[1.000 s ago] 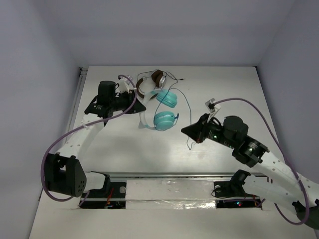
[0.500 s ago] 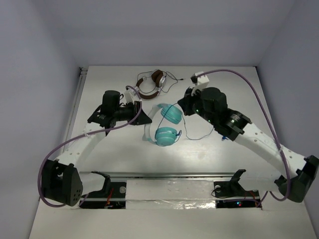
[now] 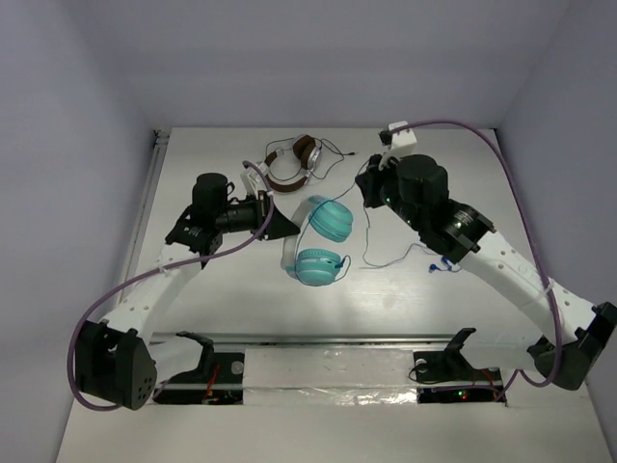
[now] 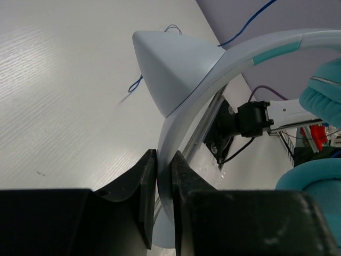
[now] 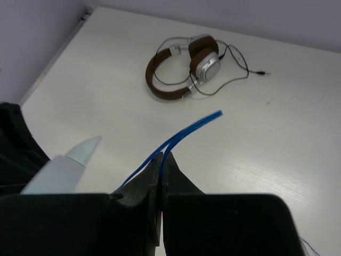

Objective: Wrap the headphones

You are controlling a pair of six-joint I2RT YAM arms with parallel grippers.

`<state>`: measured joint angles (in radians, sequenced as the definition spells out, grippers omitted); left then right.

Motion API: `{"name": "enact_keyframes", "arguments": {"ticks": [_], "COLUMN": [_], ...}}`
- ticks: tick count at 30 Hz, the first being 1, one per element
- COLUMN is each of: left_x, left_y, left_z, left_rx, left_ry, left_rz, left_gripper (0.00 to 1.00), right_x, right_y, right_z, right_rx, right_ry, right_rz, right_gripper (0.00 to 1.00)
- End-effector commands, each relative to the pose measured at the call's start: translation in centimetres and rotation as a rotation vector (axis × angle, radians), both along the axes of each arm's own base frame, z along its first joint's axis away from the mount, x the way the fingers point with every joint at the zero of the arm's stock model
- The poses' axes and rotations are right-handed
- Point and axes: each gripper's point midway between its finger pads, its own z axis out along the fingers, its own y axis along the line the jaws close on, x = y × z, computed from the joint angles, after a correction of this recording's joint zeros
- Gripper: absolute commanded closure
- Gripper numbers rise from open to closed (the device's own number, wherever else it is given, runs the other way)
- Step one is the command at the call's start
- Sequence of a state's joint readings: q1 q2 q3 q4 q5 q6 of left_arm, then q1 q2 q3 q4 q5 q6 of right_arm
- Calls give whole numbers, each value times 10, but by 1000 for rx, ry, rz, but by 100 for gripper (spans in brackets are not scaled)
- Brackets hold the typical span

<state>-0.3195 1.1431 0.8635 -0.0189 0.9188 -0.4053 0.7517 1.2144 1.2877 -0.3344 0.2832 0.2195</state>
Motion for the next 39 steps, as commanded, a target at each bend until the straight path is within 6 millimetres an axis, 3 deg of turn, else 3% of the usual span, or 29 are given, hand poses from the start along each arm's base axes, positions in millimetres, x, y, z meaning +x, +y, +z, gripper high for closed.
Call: {"name": "enact_keyframes", "arguments": {"ticks": [1, 3, 4, 6, 8, 10, 12, 13, 14, 17, 18, 20, 21, 23, 28, 36, 39], "left_x": [2, -1, 2, 5, 9, 16, 15, 15, 14, 18, 18, 21, 16, 16, 21, 38, 41], "left_y": [-6, -12, -12, -14, -15, -13, -14, -14, -15, -12, -12, -9, -12, -12, -4, 11, 17], "left_z": [9, 5, 1, -5, -11, -30, -32, -23, -17, -5, -3, -1, 2, 11, 39, 68, 69], "left_rx": [-26, -19, -10, 16, 40, 119, 119, 93, 78, 70, 68, 61, 45, 10, -43, -41, -19], "left_ry": [-23, -16, -7, -5, -3, 39, 42, 6, -6, -36, -39, -38, -37, -50, -98, -157, -146], "left_rz": [-22, -32, -23, -9, 4, 60, 52, 55, 57, 91, 90, 91, 63, 59, 75, 125, 156], "left_gripper": [100, 100, 100, 100, 100, 100, 100, 100, 100, 100, 100, 100, 100, 100, 100, 100, 100], "right_x": [7, 16, 21, 29, 30, 31, 31, 29, 29, 20, 18, 7, 6, 2, -14, -31, -40], "right_y": [-14, -4, -5, 6, 13, 25, 25, 21, 18, 1, -2, -12, -14, -19, -16, -7, 0], "right_z": [63, 58, 70, 68, 84, 80, 83, 84, 68, 62, 46, 48, 30, 18, -32, -71, -71], "right_rx": [56, 22, 32, 8, 26, 11, 12, 16, 0, 44, 44, 96, 79, 76, 80, 124, 179], "right_ry": [-133, -120, -134, -125, -144, -118, -119, -126, -101, -89, -71, -80, -54, -30, 75, 149, 153], "right_rz": [-53, -37, -43, -23, 8, 57, 57, 44, 27, -30, -44, -62, -65, -79, -41, 24, 76], "right_gripper": [100, 100, 100, 100, 100, 100, 100, 100, 100, 100, 100, 100, 100, 100, 100, 100, 100]}}
